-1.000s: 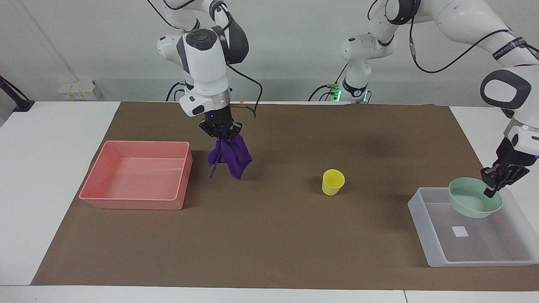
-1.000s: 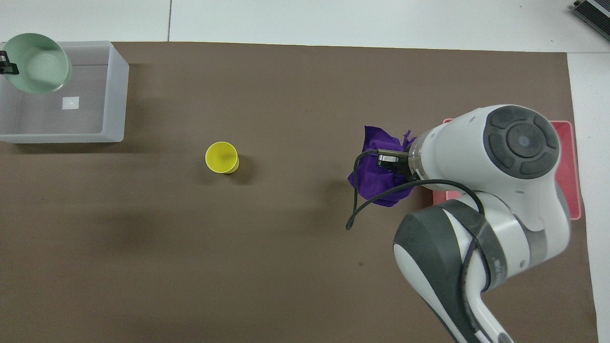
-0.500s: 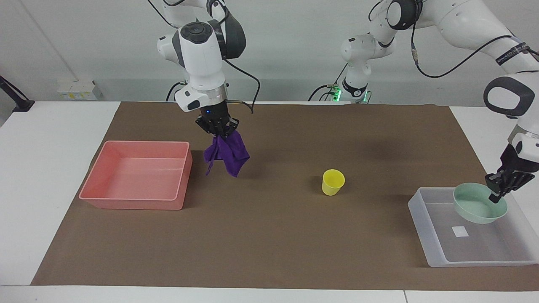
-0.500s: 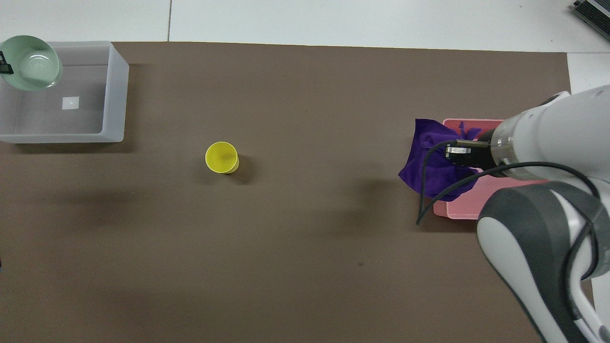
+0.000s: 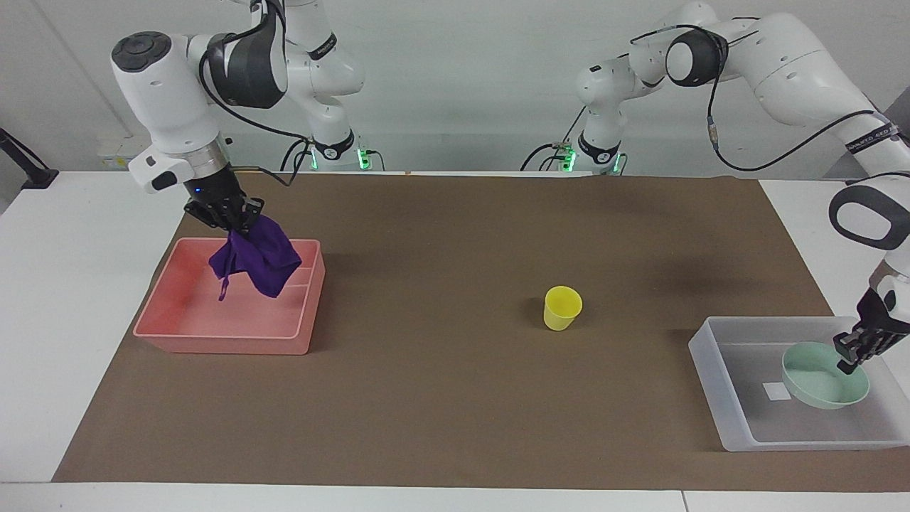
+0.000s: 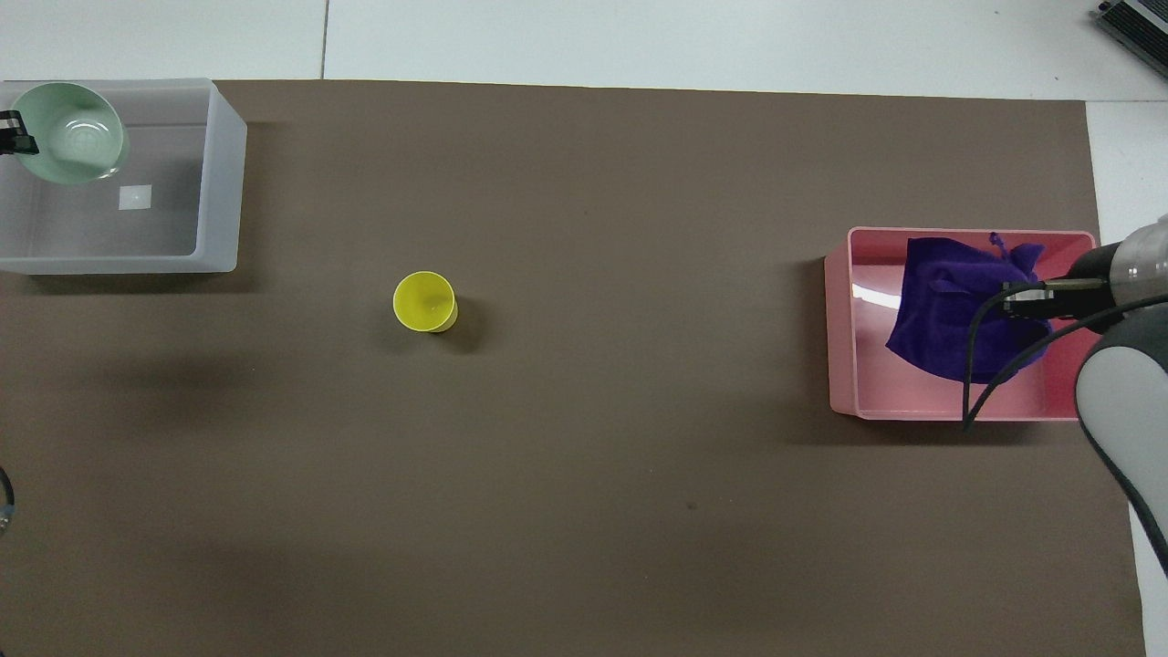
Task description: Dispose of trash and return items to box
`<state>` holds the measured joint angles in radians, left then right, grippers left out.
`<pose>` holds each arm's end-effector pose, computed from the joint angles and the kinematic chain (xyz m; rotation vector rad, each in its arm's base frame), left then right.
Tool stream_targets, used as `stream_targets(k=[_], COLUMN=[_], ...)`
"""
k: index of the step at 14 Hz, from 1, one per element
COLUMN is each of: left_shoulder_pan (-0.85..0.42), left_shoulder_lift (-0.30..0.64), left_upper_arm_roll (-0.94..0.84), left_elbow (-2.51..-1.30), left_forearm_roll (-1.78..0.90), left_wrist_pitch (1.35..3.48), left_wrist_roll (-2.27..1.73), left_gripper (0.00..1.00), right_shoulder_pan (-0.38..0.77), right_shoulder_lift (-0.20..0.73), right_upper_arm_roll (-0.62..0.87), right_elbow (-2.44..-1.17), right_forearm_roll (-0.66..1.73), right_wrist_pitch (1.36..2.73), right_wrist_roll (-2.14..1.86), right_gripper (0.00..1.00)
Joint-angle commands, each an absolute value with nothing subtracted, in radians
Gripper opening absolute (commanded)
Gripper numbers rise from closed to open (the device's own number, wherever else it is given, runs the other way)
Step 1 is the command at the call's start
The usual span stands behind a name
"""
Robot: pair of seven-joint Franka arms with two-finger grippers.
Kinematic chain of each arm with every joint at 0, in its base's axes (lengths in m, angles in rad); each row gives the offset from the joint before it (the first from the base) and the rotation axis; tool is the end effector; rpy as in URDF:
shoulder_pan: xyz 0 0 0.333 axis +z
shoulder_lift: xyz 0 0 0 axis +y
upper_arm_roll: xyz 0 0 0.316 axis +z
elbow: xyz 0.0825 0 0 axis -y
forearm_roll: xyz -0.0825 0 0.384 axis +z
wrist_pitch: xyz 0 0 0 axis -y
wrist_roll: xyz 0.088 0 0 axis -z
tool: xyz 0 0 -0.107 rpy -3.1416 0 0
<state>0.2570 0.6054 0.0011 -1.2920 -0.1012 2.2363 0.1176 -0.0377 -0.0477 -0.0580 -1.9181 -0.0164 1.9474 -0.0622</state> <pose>0.7322 0.1900 0.4293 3.0565 0.2899 0.5416 0.5519 -0.0546 0.5181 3.1203 -0.0438 0.1181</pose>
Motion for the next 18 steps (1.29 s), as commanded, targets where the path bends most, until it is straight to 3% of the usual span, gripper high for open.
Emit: stream_targets(k=[1, 6, 8, 10, 11, 12, 13, 18], left_shoulder_pan=[0.267, 0.264, 0.267, 0.267, 0.265, 0.261, 0.265, 0.2], left_shoulder_lift=[0.606, 0.568, 0.558, 0.558, 0.557, 0.557, 0.555, 0.45], left_upper_arm_roll=[-0.008, -0.006, -0.006, -0.006, -0.006, -0.005, -0.005, -0.006], left_elbow=[-1.374, -1.54, -1.546, -1.546, -1.546, -1.545, -1.542, -1.545], left_forearm_roll=[-0.086, -0.084, -0.086, -0.084, -0.084, -0.086, -0.084, -0.074], left_wrist_pitch=[2.342, 2.434, 2.422, 2.418, 2.418, 2.419, 2.427, 2.36], left_wrist_roll=[0.118, 0.118, 0.118, 0.118, 0.118, 0.117, 0.121, 0.123], left_gripper=[0.0, 0.0, 0.0, 0.21, 0.44, 0.89, 1.0, 1.0], right_shoulder_pan=[-0.083, -0.104, -0.103, -0.103, -0.103, -0.103, -0.103, -0.103], right_shoulder_lift=[-0.063, -0.049, -0.048, -0.041, -0.04, -0.038, -0.034, 0.012], right_upper_arm_roll=[-0.043, -0.043, -0.043, -0.043, -0.043, -0.043, -0.043, -0.043], right_elbow=[-1.999, -2.04, -2.043, -2.045, -2.045, -2.045, -2.045, -2.101], right_forearm_roll=[-0.015, -0.015, -0.015, -0.015, -0.015, -0.015, -0.015, -0.015], right_wrist_pitch=[2.028, 2.094, 2.095, 2.097, 2.097, 2.097, 2.102, 2.224], right_wrist_roll=[-0.124, -0.15, -0.149, -0.149, -0.149, -0.149, -0.149, -0.141], right_gripper=[0.0, 0.0, 0.0, 0.0, 0.0, 0.0, 0.0, 0.0])
